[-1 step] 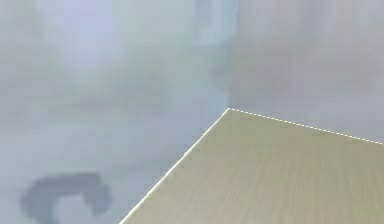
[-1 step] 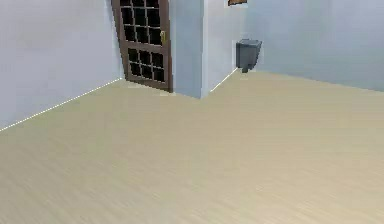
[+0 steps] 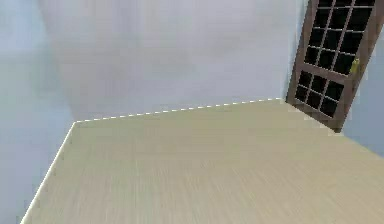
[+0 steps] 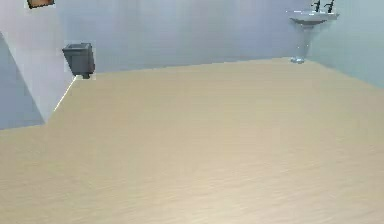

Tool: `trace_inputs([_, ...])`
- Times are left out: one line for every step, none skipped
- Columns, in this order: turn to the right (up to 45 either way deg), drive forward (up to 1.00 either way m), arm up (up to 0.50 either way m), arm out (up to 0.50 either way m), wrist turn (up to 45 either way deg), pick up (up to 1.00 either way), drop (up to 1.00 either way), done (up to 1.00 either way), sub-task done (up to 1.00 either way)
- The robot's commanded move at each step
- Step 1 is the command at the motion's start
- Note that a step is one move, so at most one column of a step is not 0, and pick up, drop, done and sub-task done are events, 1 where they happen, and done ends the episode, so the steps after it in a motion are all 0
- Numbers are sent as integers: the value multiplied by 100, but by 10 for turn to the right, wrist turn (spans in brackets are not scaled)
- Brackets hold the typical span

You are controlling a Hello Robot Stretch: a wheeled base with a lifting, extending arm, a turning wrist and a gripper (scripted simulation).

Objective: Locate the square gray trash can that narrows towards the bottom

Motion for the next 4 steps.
trace_inputs([450,0,0,0,0,0,0,0,0])
trace_inputs([300,0,0,0,0,0,0,0,0])
trace_inputs([0,100,0,0,0,0,0,0,0])
trace_inputs([0,100,0,0,0,0,0,0,0])
